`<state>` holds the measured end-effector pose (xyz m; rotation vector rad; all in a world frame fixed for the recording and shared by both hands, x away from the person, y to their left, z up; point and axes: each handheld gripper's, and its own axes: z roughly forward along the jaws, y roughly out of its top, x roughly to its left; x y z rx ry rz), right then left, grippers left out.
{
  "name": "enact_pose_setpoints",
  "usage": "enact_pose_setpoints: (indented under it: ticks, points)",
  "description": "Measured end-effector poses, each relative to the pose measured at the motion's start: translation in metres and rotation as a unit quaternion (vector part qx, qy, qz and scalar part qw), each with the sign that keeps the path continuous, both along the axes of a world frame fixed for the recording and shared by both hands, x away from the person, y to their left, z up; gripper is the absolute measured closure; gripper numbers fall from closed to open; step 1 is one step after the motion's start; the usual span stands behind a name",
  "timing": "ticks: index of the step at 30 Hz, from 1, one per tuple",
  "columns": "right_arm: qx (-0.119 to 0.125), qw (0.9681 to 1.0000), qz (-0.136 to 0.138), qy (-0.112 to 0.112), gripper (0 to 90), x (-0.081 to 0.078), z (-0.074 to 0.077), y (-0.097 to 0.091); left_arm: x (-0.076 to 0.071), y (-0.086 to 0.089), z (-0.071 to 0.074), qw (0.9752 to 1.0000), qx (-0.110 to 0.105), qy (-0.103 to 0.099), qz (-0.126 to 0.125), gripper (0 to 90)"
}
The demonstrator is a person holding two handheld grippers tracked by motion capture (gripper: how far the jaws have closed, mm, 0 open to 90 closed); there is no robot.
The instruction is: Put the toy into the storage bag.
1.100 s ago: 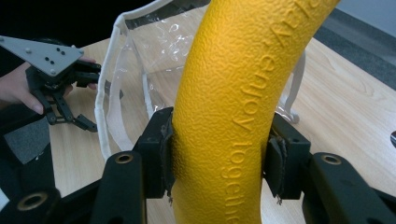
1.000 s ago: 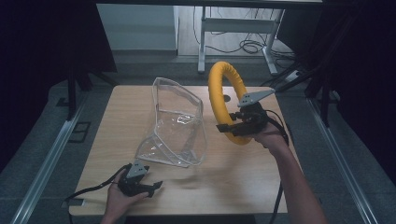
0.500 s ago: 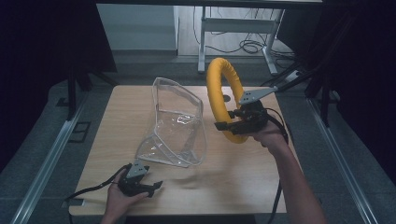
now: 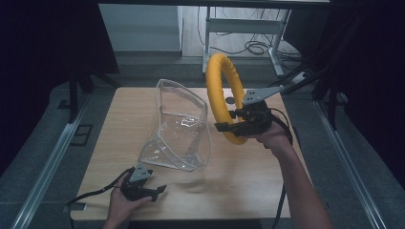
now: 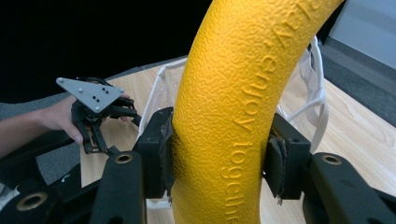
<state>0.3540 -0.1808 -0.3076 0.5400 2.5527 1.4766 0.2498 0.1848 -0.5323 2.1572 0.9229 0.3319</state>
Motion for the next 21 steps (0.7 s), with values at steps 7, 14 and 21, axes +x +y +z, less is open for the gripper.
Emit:
enact_pose_setpoints:
  ticks: [7,14,21]
  points:
    - [0.009,0.9999,0.008,-0.007,50.4,-0.004,0.006,0.004,0.000,0.000,0.000,1.0000,0.000,0.000,0.000,20.3]
    - [0.023,0.9995,0.018,-0.015,50.4,-0.006,0.013,0.009,0.000,0.000,0.000,1.0000,0.001,0.001,-0.001,20.3]
    - [0.031,0.9989,0.029,-0.019,50.4,-0.008,0.019,0.016,0.000,0.000,0.000,1.0000,0.001,0.002,-0.001,20.3]
